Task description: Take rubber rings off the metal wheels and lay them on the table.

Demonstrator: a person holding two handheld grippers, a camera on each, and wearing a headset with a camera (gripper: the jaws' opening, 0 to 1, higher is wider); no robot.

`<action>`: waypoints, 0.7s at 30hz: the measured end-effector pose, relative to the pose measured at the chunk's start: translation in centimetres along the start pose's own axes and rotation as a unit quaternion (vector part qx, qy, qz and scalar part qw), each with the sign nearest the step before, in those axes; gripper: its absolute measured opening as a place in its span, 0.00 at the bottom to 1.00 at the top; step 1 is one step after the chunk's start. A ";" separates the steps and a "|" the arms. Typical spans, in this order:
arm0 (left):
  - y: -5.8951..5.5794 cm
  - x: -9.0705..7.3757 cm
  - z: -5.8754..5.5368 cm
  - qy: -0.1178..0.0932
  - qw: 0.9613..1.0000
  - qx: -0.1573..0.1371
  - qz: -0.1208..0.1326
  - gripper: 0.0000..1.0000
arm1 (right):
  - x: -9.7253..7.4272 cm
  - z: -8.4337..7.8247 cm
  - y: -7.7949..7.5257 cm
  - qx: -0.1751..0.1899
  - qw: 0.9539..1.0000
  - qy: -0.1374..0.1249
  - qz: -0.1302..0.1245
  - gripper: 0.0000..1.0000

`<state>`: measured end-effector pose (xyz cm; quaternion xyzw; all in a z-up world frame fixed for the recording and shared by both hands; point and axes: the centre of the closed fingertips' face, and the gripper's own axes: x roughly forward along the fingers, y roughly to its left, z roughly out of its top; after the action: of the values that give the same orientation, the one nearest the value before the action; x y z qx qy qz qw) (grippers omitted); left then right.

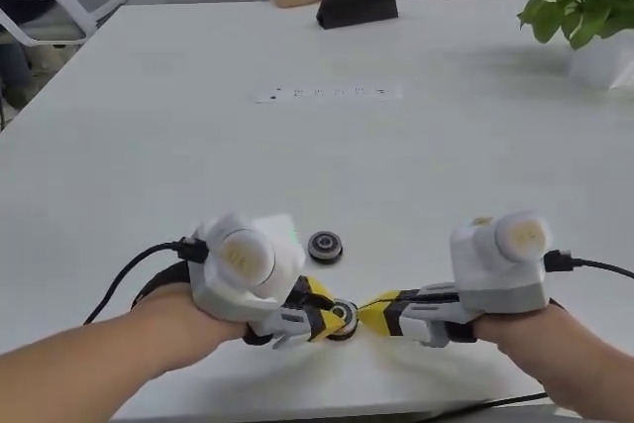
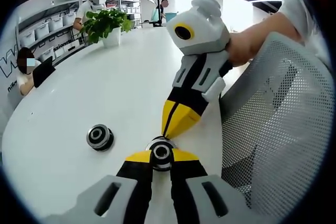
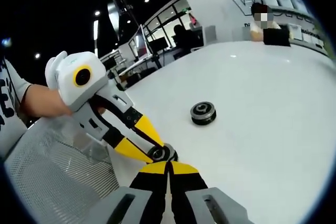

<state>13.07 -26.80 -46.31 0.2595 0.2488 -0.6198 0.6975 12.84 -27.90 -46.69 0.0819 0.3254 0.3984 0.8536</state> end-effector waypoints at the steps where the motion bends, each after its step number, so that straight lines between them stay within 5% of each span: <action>1: 0.0 0.0 0.0 0.000 1.000 -0.001 0.000 0.07 | 0.0 0.0 0.0 0.000 1.000 0.002 -0.002 0.00; 21: 0.1 0.0 -0.1 0.009 1.000 -0.001 0.004 0.06 | 0.2 0.4 0.7 -0.011 1.000 0.003 0.001 0.00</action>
<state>13.13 -26.74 -46.37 0.2652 0.2549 -0.6146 0.6978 12.70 -27.23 -46.20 0.0718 0.3239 0.4030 0.8529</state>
